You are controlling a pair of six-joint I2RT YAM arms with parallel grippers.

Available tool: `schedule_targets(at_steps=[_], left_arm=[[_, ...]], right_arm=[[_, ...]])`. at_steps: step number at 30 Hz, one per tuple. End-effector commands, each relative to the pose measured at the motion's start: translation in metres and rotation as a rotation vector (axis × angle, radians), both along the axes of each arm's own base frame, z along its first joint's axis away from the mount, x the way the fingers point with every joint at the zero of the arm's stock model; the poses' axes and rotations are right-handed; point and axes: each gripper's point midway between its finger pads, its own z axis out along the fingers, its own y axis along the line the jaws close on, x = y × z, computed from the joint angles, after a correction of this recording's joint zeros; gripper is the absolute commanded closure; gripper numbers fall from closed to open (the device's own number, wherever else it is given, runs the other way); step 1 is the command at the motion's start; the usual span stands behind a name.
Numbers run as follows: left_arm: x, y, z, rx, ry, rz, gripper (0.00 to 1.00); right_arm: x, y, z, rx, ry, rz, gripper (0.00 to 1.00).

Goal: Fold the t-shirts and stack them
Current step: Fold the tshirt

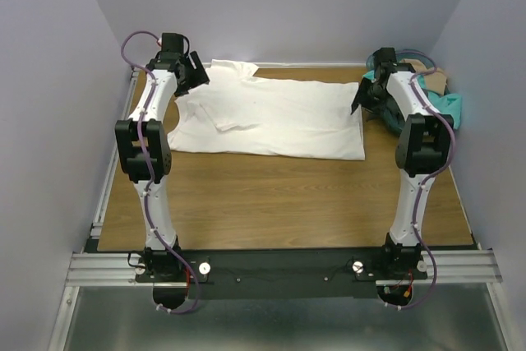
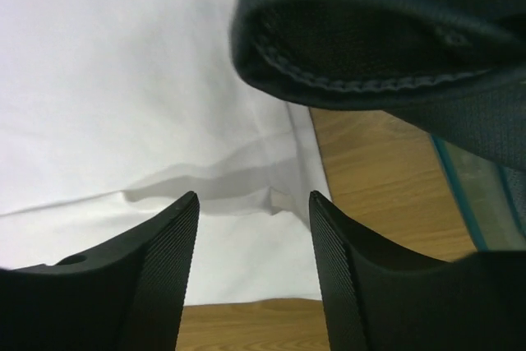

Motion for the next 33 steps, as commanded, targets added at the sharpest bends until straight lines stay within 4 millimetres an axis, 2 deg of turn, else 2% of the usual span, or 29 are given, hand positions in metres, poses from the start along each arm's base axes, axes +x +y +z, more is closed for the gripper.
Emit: schedule_targets(at_steps=[1,2,3,4,5,6,7,8,9,10,11,12,13,14,19,23,26,28,30,32,33], left_arm=[[0.009,-0.003,0.023,-0.034,-0.073,-0.027,0.17],[0.004,-0.003,0.015,-0.033,-0.058,-0.03,0.16],[-0.001,-0.005,0.02,-0.035,-0.067,-0.04,0.14],[-0.01,-0.005,0.001,-0.041,-0.034,-0.046,0.14],[-0.017,-0.008,-0.004,-0.047,-0.026,-0.054,0.14],[-0.025,-0.012,0.001,-0.066,-0.036,-0.07,0.14],[-0.043,-0.014,-0.025,-0.075,0.023,-0.077,0.14],[-0.046,-0.016,-0.028,-0.087,0.008,-0.085,0.14],[-0.054,-0.019,-0.025,-0.103,-0.002,-0.097,0.14],[-0.066,-0.021,-0.044,-0.118,0.028,-0.096,0.14],[-0.072,-0.023,-0.049,-0.128,0.032,-0.1,0.14],[-0.077,-0.026,-0.049,-0.142,0.025,-0.111,0.14],[-0.085,-0.027,-0.061,-0.151,0.038,-0.112,0.14],[-0.089,-0.029,-0.063,-0.166,0.038,-0.115,0.14],[-0.104,-0.028,-0.093,-0.164,0.089,-0.099,0.14],[-0.116,-0.022,-0.108,-0.138,0.136,-0.073,0.14],[-0.13,-0.018,-0.115,-0.124,0.168,-0.059,0.13],[-0.139,-0.004,-0.118,-0.107,0.19,-0.02,0.13],[-0.149,0.002,-0.118,-0.08,0.209,0.004,0.13],[-0.164,0.007,-0.123,-0.068,0.243,0.03,0.12],[-0.168,0.009,-0.119,-0.06,0.239,0.044,0.12]], right_arm=[[0.016,0.005,0.021,0.03,-0.07,0.051,0.35],[0.016,0.006,0.028,0.037,-0.087,0.072,0.33],[0.013,0.009,0.028,0.042,-0.086,0.087,0.32],[0.012,0.012,0.035,0.047,-0.106,0.114,0.32],[0.01,0.015,0.038,0.053,-0.115,0.133,0.32],[0.008,0.023,0.04,0.063,-0.124,0.159,0.32],[-0.004,0.029,0.031,0.081,-0.097,0.187,0.31],[-0.004,0.035,0.038,0.093,-0.131,0.202,0.31],[-0.011,0.042,0.034,0.109,-0.12,0.215,0.3],[-0.02,0.048,0.027,0.139,-0.107,0.218,0.3],[-0.026,0.051,0.018,0.153,-0.087,0.218,0.3],[-0.031,0.054,0.017,0.165,-0.086,0.219,0.3],[-0.043,0.057,0.007,0.188,-0.051,0.211,0.3],[-0.044,0.058,0.006,0.195,-0.062,0.21,0.3],[-0.062,0.058,-0.018,0.2,-0.018,0.225,0.3],[-0.072,0.051,-0.037,0.166,0.03,0.215,0.3],[-0.085,0.045,-0.05,0.139,0.073,0.196,0.3],[-0.098,0.044,-0.057,0.135,0.108,0.18,0.3],[-0.107,0.041,-0.056,0.125,0.121,0.163,0.3],[-0.126,0.039,-0.062,0.125,0.165,0.142,0.3],[-0.132,0.04,-0.06,0.131,0.171,0.137,0.3]])
